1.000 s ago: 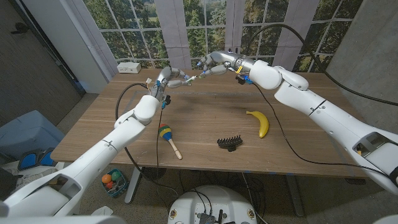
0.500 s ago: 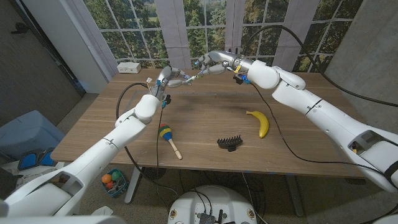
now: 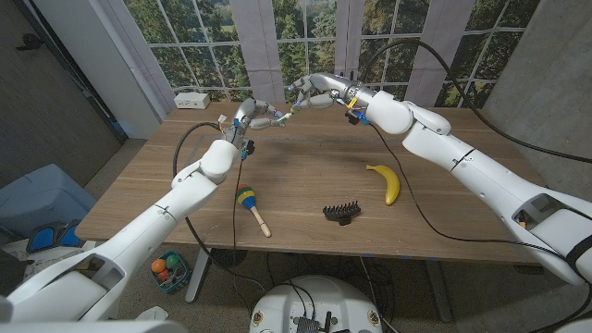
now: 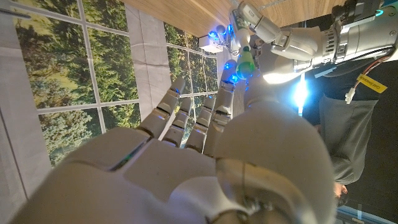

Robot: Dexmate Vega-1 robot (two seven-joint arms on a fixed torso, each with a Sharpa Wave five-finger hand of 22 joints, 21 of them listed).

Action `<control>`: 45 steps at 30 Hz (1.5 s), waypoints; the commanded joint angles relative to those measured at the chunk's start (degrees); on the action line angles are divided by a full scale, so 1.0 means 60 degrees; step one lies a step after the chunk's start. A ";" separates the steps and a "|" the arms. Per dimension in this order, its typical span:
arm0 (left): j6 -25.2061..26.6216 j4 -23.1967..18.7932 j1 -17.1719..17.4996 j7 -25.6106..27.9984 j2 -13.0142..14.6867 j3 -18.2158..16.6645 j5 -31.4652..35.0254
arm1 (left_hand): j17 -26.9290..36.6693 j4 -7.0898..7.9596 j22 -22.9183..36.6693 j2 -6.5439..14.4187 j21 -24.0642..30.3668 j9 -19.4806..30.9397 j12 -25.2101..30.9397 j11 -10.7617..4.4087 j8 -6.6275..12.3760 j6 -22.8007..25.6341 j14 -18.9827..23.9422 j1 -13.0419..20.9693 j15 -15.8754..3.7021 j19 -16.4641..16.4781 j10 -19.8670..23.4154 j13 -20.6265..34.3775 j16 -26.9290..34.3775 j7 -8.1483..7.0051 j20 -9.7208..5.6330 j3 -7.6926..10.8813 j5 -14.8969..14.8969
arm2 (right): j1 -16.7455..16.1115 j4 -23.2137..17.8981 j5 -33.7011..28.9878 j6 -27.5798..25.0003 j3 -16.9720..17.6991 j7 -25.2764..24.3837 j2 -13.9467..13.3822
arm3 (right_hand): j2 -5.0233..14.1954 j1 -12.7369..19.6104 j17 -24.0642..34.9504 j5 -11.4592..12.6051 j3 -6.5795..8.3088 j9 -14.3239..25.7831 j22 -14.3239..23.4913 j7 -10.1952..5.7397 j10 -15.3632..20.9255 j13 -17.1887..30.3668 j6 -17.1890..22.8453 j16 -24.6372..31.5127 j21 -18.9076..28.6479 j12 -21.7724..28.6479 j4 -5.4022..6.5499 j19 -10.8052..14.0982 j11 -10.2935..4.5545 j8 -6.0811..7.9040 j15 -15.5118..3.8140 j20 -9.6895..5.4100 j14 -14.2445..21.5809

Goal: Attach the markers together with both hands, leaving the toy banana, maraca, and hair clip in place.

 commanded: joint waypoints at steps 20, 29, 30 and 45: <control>-0.0064 -0.0076 0.0101 0.0074 0.0054 -0.0113 -0.0040 | -0.0049 0.1145 0.0026 -0.0108 -0.0066 0.0267 0.0329 -0.1408 0.0073 0.0803 0.0138 -0.0154 -0.1085 0.0052 0.1800 0.0060 0.0061 -0.0714 -0.0224 0.1714 -0.0359 | -0.0382 -0.1001 -0.0582 -0.0844 0.0259 0.0067 -0.0519 | 0.0071 0.0097 0.0049 0.0101 -0.0094 0.0180 0.0008 -0.0239 0.0329 0.0075 0.0179 0.0148 0.0133 0.0143 0.0034 0.0069 -0.0467 0.0112 -0.1650 -0.0098 0.0344; -0.0047 -0.0049 0.0053 0.0001 0.0060 -0.0074 -0.0033 | -0.0039 0.1135 0.0033 -0.0123 -0.0067 0.0229 0.0313 -0.1407 0.0074 0.0855 0.0143 -0.0196 -0.1085 0.0056 0.1756 0.0007 0.0080 -0.0721 -0.0218 0.1774 -0.0378 | -0.0355 -0.0808 -0.0491 -0.0589 0.0278 -0.0165 -0.0395 | 0.0047 0.0109 0.0066 0.0129 -0.0133 0.0168 0.0007 -0.0258 0.0229 0.0068 0.0167 0.0167 0.0147 0.0096 0.0030 0.0073 -0.0456 0.0087 -0.1656 -0.0108 0.0347; -0.0043 -0.0053 0.0054 0.0002 0.0056 -0.0072 -0.0035 | -0.0039 0.1134 0.0033 -0.0126 -0.0067 0.0237 0.0305 -0.1408 0.0072 0.0838 0.0140 -0.0199 -0.1085 0.0057 0.1746 -0.0004 0.0080 -0.0732 -0.0224 0.1780 -0.0379 | -0.0365 -0.0798 -0.0440 -0.0540 0.0293 -0.0186 -0.0387 | 0.0052 0.0107 0.0069 0.0130 -0.0136 0.0166 0.0007 -0.0257 0.0213 0.0067 0.0166 0.0168 0.0149 0.0090 0.0034 0.0075 -0.0460 0.0085 -0.1654 -0.0107 0.0346; -0.0095 -0.0356 0.0153 -0.0119 0.0143 -0.0013 0.0057 | -0.0034 0.1106 0.0043 -0.0165 -0.0075 0.0016 0.0186 -0.1416 0.0067 0.1111 0.0162 -0.0233 -0.1090 0.0045 0.1689 -0.0201 0.0109 -0.0638 -0.0246 0.1961 -0.0379 | -0.0395 -0.0610 -0.0602 -0.0179 0.0190 -0.0461 -0.0264 | 0.0081 0.0167 0.0082 0.0147 -0.0178 0.0142 0.0008 -0.0257 -0.0234 0.0054 0.0005 0.0075 0.0168 -0.0071 0.0022 0.0044 -0.0345 -0.0049 -0.1654 -0.0113 0.0089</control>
